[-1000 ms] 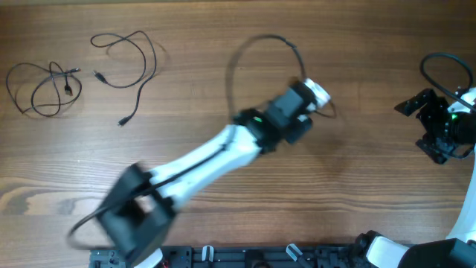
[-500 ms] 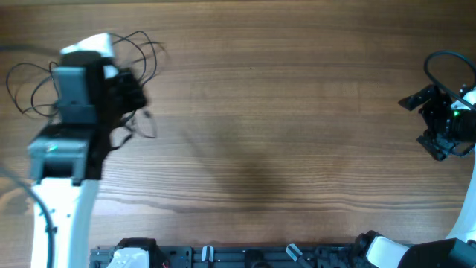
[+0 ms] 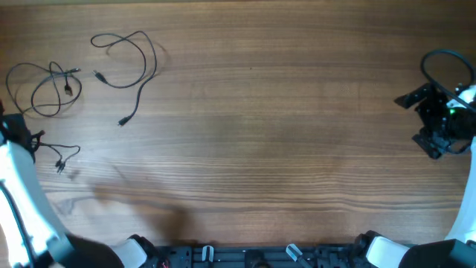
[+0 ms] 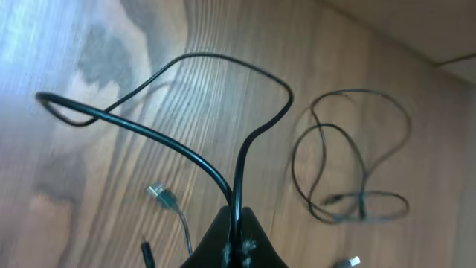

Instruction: Untangle cables

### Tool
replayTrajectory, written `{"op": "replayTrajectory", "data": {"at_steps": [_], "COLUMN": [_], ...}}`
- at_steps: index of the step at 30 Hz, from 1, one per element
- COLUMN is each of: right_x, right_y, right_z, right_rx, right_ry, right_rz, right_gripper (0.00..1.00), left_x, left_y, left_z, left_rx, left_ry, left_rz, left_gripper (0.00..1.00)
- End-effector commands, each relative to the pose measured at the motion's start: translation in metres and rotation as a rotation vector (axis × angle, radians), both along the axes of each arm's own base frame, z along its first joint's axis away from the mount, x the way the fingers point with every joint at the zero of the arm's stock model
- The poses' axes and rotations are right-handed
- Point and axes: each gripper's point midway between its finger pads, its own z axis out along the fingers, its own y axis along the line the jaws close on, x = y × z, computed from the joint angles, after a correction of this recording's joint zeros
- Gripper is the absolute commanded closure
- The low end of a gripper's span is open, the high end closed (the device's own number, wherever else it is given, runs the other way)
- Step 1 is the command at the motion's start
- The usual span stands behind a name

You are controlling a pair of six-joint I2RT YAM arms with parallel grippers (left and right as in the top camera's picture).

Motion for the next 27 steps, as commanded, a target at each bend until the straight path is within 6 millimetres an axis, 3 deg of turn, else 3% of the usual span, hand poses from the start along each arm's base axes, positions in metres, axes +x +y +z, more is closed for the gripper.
{"op": "replayTrajectory", "data": {"at_steps": [1, 3, 6, 10, 12, 14, 15, 16, 17, 19, 21, 22, 25, 27], "right_x": [0.007, 0.010, 0.018, 0.026, 0.030, 0.034, 0.035, 0.037, 0.038, 0.039, 0.039, 0.038, 0.036, 0.033], "right_y": [0.022, 0.032, 0.041, 0.043, 0.041, 0.040, 0.040, 0.041, 0.043, 0.049, 0.049, 0.049, 0.049, 0.046], "right_z": [0.010, 0.010, 0.013, 0.016, 0.018, 0.020, 0.020, 0.021, 0.021, 0.021, 0.021, 0.020, 0.019, 0.017], "right_rx": [0.005, 0.000, -0.010, -0.016, -0.022, -0.032, -0.034, -0.036, -0.033, -0.031, -0.034, -0.033, -0.048, -0.060], "right_ry": [-0.032, -0.037, -0.063, -0.092, -0.111, -0.129, -0.134, -0.140, -0.142, -0.142, -0.139, -0.135, -0.130, -0.113], "right_rz": [0.070, 0.105, 0.141, 0.136, 0.133, 0.133, 0.134, 0.138, 0.138, 0.154, 0.156, 0.156, 0.175, 0.168], "right_gripper": [0.00, 0.01, 0.01, 0.00, 0.00, 0.00, 0.00, 0.00, 0.00, 0.00, 0.00, 0.00, 0.00, 0.00], "left_x": [0.017, 0.023, 0.015, -0.007, -0.012, 0.008, 0.028, 0.056, 0.088, 0.121, 0.133, 0.135, 0.113, 0.109], "left_y": [0.024, 0.029, 0.031, 0.048, 0.052, 0.045, 0.042, 0.035, 0.020, -0.002, -0.019, -0.029, -0.038, -0.050], "left_z": [-0.050, -0.076, -0.108, -0.117, -0.117, -0.120, -0.118, -0.111, -0.099, -0.081, -0.068, -0.058, -0.031, -0.004], "left_rx": [-0.034, -0.061, -0.118, -0.131, -0.144, -0.198, -0.205, -0.209, -0.215, -0.221, -0.194, -0.154, -0.058, 0.011], "left_ry": [0.039, 0.076, 0.152, 0.220, 0.207, 0.131, 0.065, -0.032, -0.158, -0.288, -0.295, -0.259, -0.130, -0.126], "left_rz": [0.054, 0.055, 0.064, 0.038, 0.052, -0.071, -0.181, -0.330, -0.494, -0.634, -0.686, -0.694, -0.562, -0.570], "left_gripper": [0.96, 0.96, 0.96, 0.93, 0.71, 0.57, 0.32, 0.00, 0.00, 0.00, 0.00, 0.00, 0.00, 0.00]}}
